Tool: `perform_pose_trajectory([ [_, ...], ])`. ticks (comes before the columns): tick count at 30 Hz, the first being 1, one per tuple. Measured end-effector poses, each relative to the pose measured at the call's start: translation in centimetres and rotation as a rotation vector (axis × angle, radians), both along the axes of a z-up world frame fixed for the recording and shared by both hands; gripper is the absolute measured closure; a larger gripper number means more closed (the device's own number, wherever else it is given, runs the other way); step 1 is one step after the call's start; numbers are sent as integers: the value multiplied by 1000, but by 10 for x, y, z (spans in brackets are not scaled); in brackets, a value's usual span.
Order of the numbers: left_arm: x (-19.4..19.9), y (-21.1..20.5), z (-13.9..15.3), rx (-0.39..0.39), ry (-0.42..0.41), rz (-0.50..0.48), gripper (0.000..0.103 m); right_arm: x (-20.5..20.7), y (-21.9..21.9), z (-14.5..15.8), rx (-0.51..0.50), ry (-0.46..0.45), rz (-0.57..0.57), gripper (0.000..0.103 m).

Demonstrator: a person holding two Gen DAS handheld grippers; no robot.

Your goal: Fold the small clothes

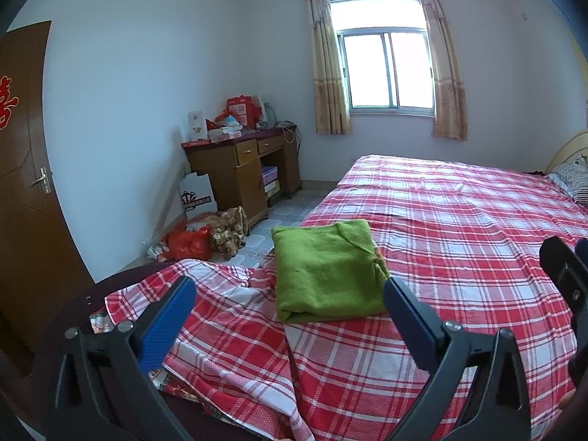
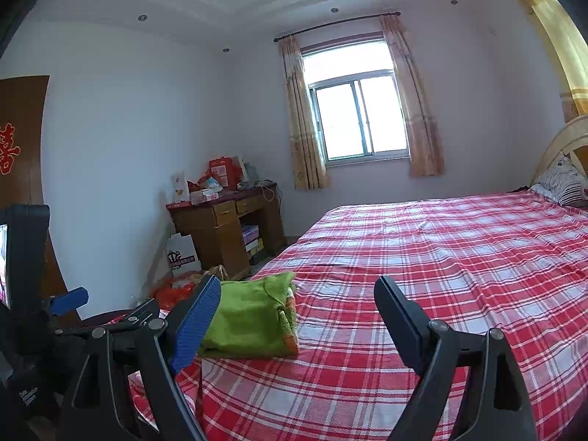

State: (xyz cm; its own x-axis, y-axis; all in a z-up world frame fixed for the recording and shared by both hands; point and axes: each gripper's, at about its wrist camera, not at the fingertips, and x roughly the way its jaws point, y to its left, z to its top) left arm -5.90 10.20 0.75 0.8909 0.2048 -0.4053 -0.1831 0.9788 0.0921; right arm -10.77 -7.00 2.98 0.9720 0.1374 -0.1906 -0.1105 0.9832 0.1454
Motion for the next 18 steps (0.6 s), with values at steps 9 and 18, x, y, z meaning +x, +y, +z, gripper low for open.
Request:
perform_pose_trajectory([
  [9, 0, -1, 1, 10, 5, -7, 0, 0, 0, 0, -2, -1, -2, 17],
  [18, -1, -2, 1, 15, 5, -1, 0, 2, -2, -1, 5, 3, -5, 17],
])
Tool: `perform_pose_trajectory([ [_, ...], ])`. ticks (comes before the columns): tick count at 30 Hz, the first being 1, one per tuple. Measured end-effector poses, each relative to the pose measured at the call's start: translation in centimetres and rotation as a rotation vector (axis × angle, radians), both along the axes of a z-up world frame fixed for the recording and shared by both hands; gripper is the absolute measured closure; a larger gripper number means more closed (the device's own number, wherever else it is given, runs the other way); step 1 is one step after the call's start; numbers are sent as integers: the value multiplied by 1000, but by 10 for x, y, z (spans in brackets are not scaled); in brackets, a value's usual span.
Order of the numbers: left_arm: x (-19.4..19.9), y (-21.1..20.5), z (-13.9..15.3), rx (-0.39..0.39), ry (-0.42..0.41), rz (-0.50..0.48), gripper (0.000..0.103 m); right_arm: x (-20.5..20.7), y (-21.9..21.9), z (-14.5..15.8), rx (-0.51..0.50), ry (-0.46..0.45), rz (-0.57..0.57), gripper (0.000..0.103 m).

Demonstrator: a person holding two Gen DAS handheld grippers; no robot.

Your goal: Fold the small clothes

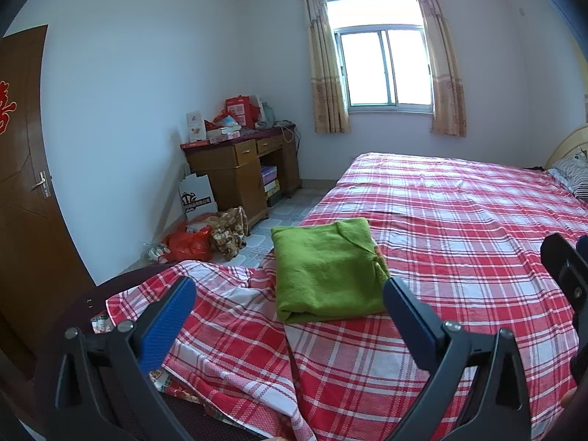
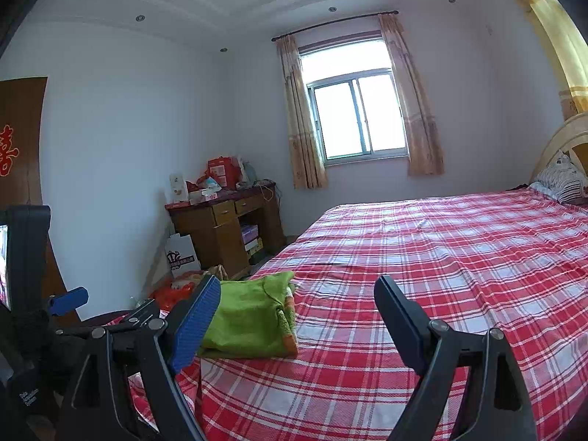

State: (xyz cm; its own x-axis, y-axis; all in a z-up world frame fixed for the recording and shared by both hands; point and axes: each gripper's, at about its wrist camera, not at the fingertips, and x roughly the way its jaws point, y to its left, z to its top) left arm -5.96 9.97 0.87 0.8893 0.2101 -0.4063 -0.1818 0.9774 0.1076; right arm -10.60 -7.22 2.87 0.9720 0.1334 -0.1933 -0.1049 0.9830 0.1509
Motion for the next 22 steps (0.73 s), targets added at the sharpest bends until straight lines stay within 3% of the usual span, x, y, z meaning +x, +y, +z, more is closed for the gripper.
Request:
perform_pose_trajectory([
  [22, 10, 9, -6, -32, 39, -1, 0, 3, -1, -6, 6, 18, -11, 17],
])
